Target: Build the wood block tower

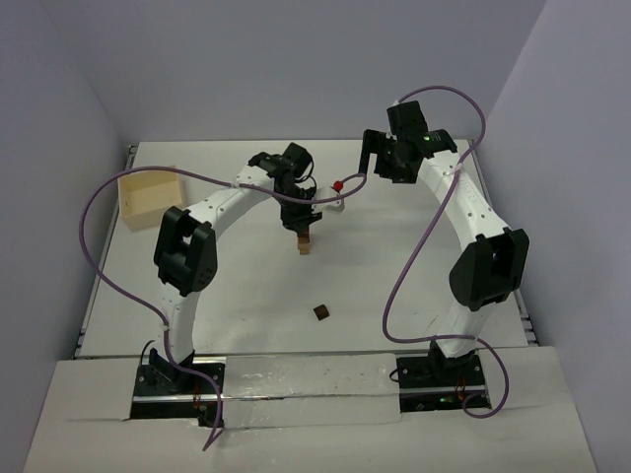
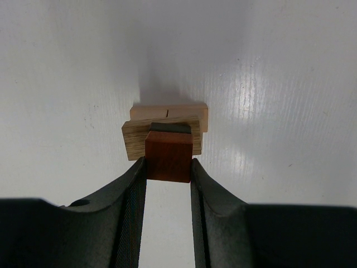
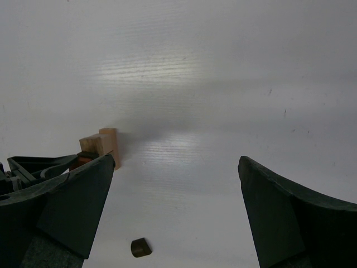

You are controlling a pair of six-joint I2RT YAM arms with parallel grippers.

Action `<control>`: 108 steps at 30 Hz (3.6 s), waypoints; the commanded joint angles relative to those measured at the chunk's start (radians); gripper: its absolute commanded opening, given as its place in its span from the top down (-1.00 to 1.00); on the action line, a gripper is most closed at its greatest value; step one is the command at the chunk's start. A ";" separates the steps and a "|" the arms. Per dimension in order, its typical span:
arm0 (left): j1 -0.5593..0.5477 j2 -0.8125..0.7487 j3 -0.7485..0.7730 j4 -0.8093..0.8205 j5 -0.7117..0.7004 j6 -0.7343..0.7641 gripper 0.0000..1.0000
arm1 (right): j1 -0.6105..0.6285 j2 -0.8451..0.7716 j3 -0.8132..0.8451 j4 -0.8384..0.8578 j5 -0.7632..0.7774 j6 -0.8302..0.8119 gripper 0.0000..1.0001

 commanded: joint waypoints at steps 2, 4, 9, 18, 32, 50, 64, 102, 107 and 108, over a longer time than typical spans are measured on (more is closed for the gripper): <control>-0.005 0.007 0.024 0.028 -0.008 -0.005 0.27 | -0.008 -0.013 0.028 -0.002 0.003 -0.002 -0.99; -0.004 0.007 0.024 0.028 -0.009 -0.003 0.27 | -0.009 -0.012 0.029 -0.002 0.002 0.000 -0.99; -0.005 0.007 0.012 0.028 -0.013 0.002 0.24 | -0.009 -0.014 0.029 -0.003 0.004 0.000 -0.99; -0.005 0.009 0.013 0.024 -0.008 0.005 0.16 | -0.008 -0.014 0.028 -0.001 0.002 -0.002 -0.99; -0.004 -0.001 0.013 0.025 -0.006 0.003 -0.98 | -0.009 -0.012 0.029 -0.004 -0.001 0.000 -0.99; 0.194 -0.489 -0.108 0.298 0.190 -0.315 -0.99 | 0.039 -0.053 -0.042 0.028 -0.018 -0.002 -0.99; 0.408 -0.857 -0.597 0.585 -0.169 -0.858 -0.99 | 0.417 -0.034 -0.242 0.090 0.173 0.065 -0.96; 0.441 -0.959 -0.718 0.594 -0.309 -0.813 -0.99 | 0.753 -0.040 -0.643 0.220 -0.028 0.101 -0.59; 0.441 -0.949 -0.723 0.598 -0.312 -0.805 -0.98 | 0.753 0.015 -0.624 0.210 -0.021 0.095 -0.28; 0.441 -0.947 -0.723 0.598 -0.313 -0.803 -0.98 | 0.753 0.024 -0.620 0.208 -0.019 0.095 -0.25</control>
